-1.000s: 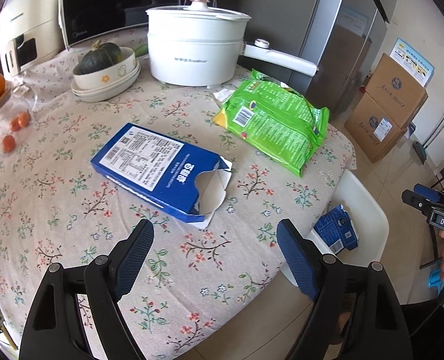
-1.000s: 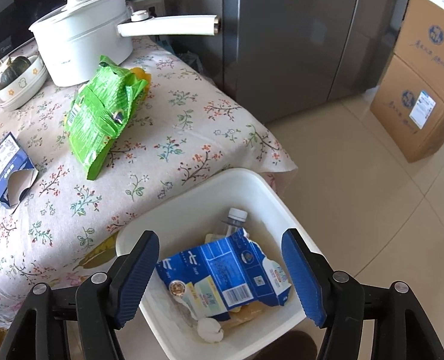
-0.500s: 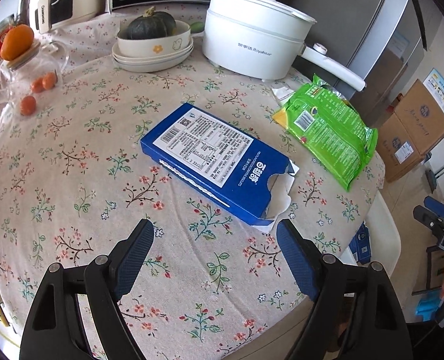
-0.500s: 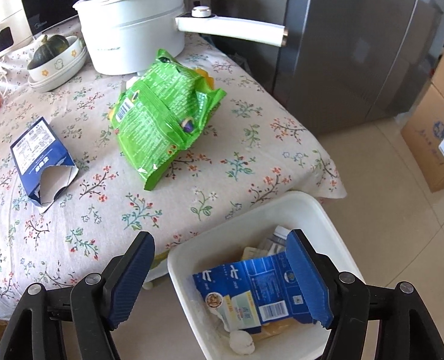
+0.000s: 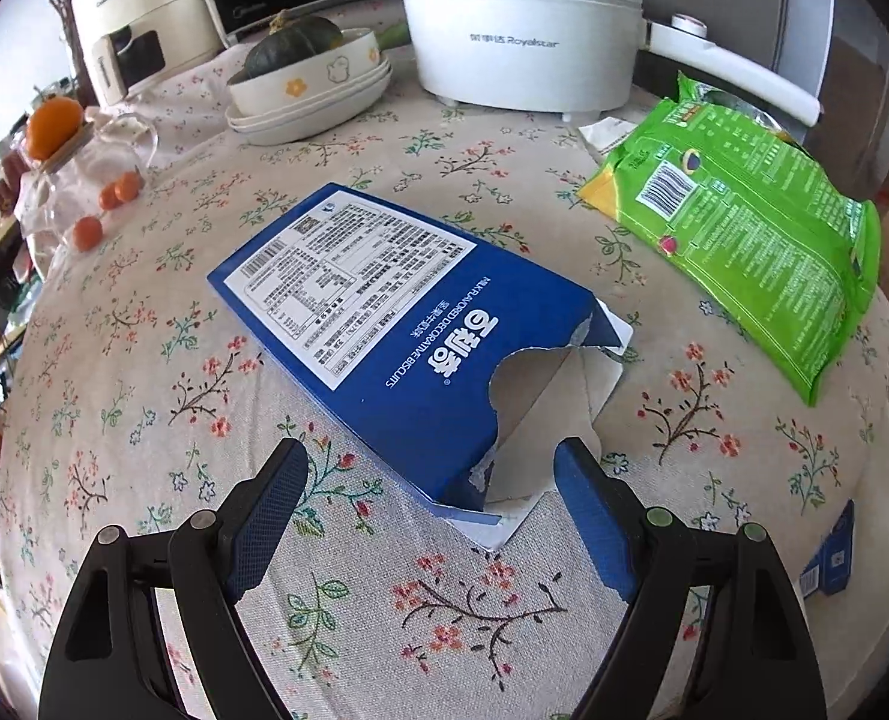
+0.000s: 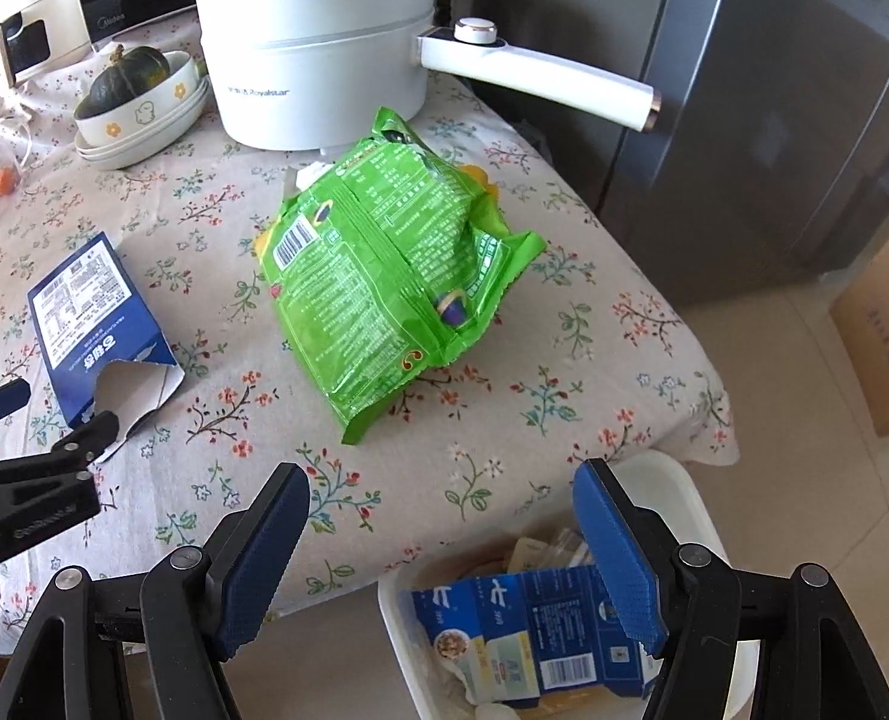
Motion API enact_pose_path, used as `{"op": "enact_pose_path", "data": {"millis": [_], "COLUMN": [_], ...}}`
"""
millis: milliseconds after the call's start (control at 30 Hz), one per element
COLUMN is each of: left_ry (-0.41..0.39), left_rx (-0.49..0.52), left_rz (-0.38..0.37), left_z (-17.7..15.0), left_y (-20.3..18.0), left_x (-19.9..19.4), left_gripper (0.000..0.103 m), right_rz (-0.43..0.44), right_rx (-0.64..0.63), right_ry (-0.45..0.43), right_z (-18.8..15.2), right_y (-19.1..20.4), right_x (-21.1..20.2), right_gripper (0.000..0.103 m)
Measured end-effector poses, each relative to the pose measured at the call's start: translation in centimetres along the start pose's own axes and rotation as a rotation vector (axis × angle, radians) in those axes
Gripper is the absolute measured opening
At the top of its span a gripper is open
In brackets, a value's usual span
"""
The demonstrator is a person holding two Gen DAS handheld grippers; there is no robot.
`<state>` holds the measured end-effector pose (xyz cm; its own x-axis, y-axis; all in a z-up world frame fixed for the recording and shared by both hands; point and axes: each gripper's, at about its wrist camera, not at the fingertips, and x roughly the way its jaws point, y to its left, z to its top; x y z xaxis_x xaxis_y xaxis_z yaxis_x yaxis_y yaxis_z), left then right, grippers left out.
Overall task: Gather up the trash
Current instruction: 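Grasp the green snack bag with the right tool while the left grasps the blue biscuit box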
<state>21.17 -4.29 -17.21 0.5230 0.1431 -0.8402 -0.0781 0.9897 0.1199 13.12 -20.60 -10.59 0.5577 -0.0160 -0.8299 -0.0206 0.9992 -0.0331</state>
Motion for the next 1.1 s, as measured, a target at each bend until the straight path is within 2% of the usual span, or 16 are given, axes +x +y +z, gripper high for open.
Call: {"op": "enact_pose_path", "data": {"millis": [67,133,200,233,267,300,400,500,700,800,967,1067,1100], "left_ry": [0.007,0.022,0.037,0.013,0.016,0.016,0.022,0.032,0.025,0.014,0.001,-0.009,-0.013], "left_rx": [-0.078,-0.157,-0.235,-0.255,-0.265,-0.271,-0.275,-0.268,-0.228,-0.195,-0.154,-0.146,-0.142], "left_rz": [-0.002,-0.038,-0.083,-0.106,-0.136,-0.154,-0.214,-0.239,-0.286,-0.295,-0.295,-0.303,-0.305], "left_z": [0.1,0.1,-0.1,-0.1,-0.1,-0.1,0.0,-0.1,0.0,-0.2,-0.7,-0.8,-0.8], "left_y": [0.9,2.3,3.7,4.3,4.8,5.3,6.9,8.4,11.2,12.6,14.6,15.4,15.7], "left_x": [0.1,0.4,0.9,0.6,0.7,0.8,1.0,0.9,-0.9,-1.8,-2.8,-3.2,-3.4], "left_gripper": [0.086,0.085,0.074,0.067,0.05,0.042,0.038,0.035,0.032,0.027,0.025,0.024,0.024], "right_rz": [-0.008,-0.01,-0.014,-0.016,-0.019,-0.021,-0.021,0.0,0.118,0.16,0.147,0.15,0.153], "right_rx": [-0.002,0.0,0.002,0.002,0.002,0.003,0.011,0.031,0.142,0.227,0.303,0.344,0.355], "right_ry": [0.004,0.009,0.011,0.011,0.011,0.011,0.015,0.02,0.049,0.05,0.052,0.057,0.058], "right_z": [-0.1,-0.2,-0.3,-0.3,-0.3,-0.3,-0.2,0.0,0.6,1.2,1.7,1.7,1.7], "right_y": [-0.1,-0.3,-0.3,-0.3,-0.3,-0.3,-0.3,-0.2,-0.1,-0.3,0.1,0.3,0.4], "right_x": [0.2,0.3,0.3,0.4,0.4,0.4,0.8,1.6,5.0,6.7,9.6,10.8,11.1], "right_gripper": [0.076,0.076,0.076,0.076,0.076,0.076,0.076,0.076,0.076,0.076,0.075,0.068,0.062]}}
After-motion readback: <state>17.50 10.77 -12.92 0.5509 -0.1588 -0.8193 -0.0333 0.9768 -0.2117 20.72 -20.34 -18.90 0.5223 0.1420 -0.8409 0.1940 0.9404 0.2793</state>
